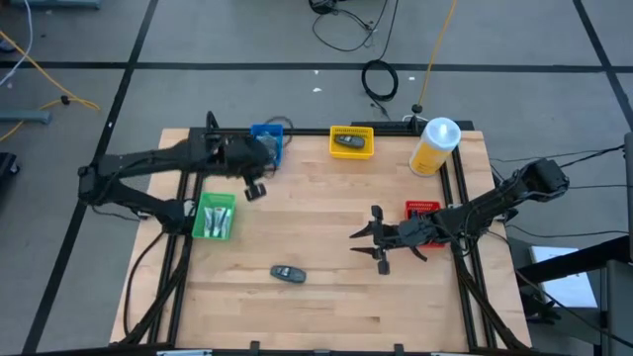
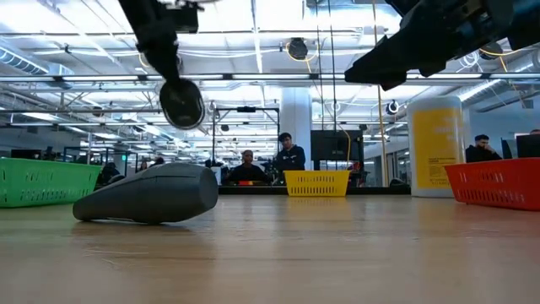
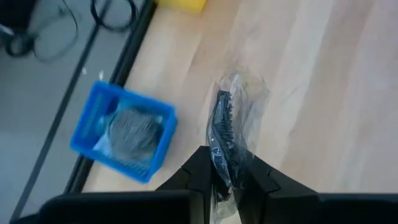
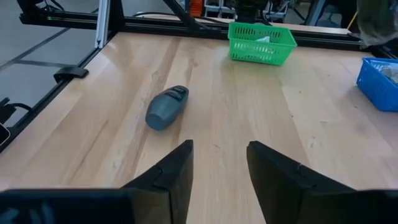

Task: Pick & Place Travel size toiletries
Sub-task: Put the black hairbrush into the blue bin

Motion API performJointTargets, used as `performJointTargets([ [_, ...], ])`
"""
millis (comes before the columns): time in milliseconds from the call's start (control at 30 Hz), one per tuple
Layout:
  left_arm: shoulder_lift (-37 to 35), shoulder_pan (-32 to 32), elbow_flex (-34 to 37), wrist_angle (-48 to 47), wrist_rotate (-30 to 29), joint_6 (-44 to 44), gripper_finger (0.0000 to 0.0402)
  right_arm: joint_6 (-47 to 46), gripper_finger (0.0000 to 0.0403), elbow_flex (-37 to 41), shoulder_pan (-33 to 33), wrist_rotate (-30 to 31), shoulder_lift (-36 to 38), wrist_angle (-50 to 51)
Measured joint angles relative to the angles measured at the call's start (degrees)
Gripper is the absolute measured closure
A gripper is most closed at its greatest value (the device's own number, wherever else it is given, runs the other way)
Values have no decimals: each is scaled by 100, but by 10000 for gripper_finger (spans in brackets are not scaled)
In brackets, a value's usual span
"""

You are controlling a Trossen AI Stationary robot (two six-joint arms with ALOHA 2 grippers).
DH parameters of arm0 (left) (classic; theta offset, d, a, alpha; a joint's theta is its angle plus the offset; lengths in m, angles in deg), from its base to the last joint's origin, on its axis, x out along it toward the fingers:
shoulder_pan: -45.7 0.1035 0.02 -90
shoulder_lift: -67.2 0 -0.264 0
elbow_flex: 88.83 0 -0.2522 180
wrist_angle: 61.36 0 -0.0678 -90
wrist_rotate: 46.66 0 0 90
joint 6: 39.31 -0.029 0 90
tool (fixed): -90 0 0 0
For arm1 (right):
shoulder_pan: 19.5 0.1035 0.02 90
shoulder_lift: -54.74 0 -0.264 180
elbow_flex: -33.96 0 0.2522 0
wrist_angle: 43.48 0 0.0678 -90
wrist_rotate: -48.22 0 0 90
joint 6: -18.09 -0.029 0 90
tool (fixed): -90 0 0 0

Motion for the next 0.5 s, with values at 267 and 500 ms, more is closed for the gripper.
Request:
performJointTargets([
  [267, 457, 1442, 17, 237, 119, -1201, 366, 0, 262, 0, 0, 0, 0, 33],
  [500, 963, 2119, 18, 625, 204, -2290, 379, 22, 264, 0, 0, 0, 0, 34],
])
